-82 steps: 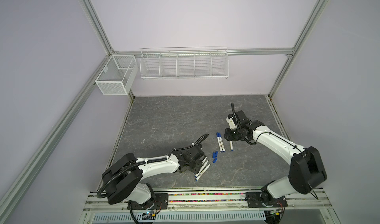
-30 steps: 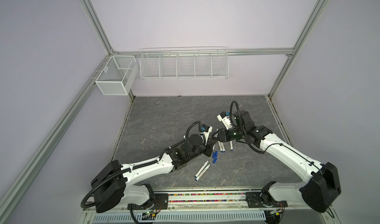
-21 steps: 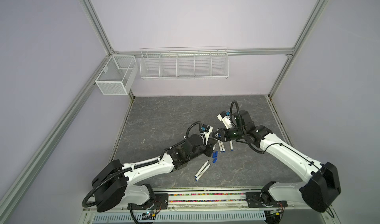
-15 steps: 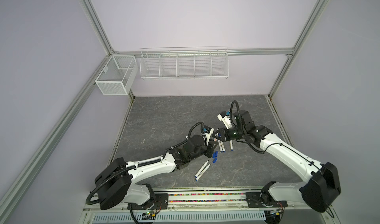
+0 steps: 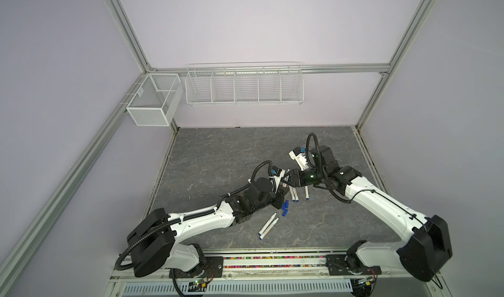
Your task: Insert the pens into the pen caps
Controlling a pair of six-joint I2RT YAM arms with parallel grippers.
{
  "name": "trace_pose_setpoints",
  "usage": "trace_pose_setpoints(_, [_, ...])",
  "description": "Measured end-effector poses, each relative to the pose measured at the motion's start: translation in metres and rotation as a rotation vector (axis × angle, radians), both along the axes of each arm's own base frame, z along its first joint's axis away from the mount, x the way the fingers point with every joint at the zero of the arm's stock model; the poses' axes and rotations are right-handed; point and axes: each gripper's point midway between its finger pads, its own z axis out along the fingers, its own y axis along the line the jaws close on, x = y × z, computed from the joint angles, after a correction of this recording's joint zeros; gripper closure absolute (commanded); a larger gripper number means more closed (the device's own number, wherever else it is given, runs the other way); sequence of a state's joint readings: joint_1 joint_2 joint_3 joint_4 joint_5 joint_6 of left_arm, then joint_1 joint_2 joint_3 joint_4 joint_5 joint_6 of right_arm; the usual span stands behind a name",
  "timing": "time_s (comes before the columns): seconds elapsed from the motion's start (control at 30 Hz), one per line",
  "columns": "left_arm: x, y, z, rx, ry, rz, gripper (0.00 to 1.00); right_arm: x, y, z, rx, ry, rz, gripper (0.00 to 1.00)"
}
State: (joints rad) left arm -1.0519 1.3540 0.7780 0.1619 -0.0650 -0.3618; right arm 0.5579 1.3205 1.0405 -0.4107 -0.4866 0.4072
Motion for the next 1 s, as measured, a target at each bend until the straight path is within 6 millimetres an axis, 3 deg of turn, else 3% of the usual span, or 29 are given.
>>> trace_pose_setpoints(0.17, [0.013, 0.027, -0.012, 0.022, 0.017, 0.15, 1.0, -0.006, -0.002, -0.011, -0.065, -0.013, 0.013, 0.47])
trace_pose_setpoints(0.37, [0.039, 0.075, -0.026, 0.052, 0.039, 0.381, 1.0, -0.025, -0.018, -0.075, -0.257, 0.122, 0.025, 0.51])
trace_pose_setpoints(0.5, [0.04, 0.083, -0.027, 0.053, 0.041, 0.416, 1.0, -0.04, -0.025, -0.121, -0.367, 0.24, 0.048, 0.53])
trace_pose_setpoints(0.6, [0.041, 0.086, -0.026, 0.05, 0.042, 0.433, 1.0, -0.043, -0.028, -0.14, -0.417, 0.291, 0.051, 0.56])
trace_pose_setpoints(0.8, [0.039, 0.091, -0.026, 0.054, 0.044, 0.447, 1.0, -0.037, -0.032, -0.164, -0.495, 0.336, 0.037, 0.62])
trace_pose_setpoints(1.0, [0.036, 0.099, -0.028, 0.054, 0.046, 0.461, 1.0, -0.024, -0.031, -0.173, -0.536, 0.335, 0.01, 0.65])
